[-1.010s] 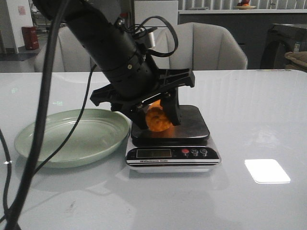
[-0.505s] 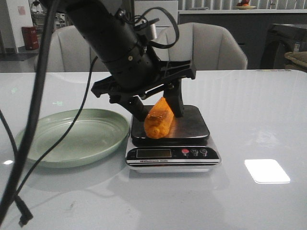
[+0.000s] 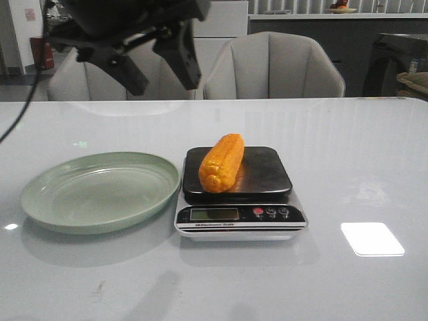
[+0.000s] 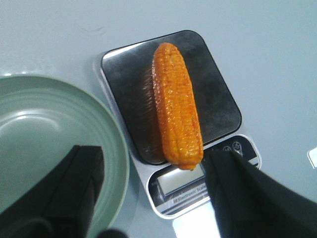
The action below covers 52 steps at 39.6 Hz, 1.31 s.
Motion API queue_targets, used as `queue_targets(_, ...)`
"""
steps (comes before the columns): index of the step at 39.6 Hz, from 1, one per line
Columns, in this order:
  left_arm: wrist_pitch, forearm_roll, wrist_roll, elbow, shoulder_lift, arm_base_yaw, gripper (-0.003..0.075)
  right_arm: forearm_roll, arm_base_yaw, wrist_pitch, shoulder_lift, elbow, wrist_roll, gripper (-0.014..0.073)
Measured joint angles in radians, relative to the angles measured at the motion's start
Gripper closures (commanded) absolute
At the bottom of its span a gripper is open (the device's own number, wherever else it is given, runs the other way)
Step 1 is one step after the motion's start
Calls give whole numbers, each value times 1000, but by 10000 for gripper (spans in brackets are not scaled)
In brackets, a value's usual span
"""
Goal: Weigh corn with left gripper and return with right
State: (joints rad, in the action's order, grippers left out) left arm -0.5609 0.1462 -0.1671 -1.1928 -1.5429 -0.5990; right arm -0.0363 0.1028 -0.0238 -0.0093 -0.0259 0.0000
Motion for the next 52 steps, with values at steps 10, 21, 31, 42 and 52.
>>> queue_targets(10,0,-46,0,178,256,6,229,0,0,0,0,0,0,438)
queue_targets(21,-4,-70,0,386,615,6,229,0,0,0,0,0,0,438)
queue_targets(31,-14,-123,0,534,926,6,229,0,0,0,0,0,0,438)
queue_targets(42,-27,-216,0,677,1254,6,310,0,0,0,0,0,0,438)
queue_targets(52,-48,-245,0,753,1492,6,520,0,0,0,0,0,0,438)
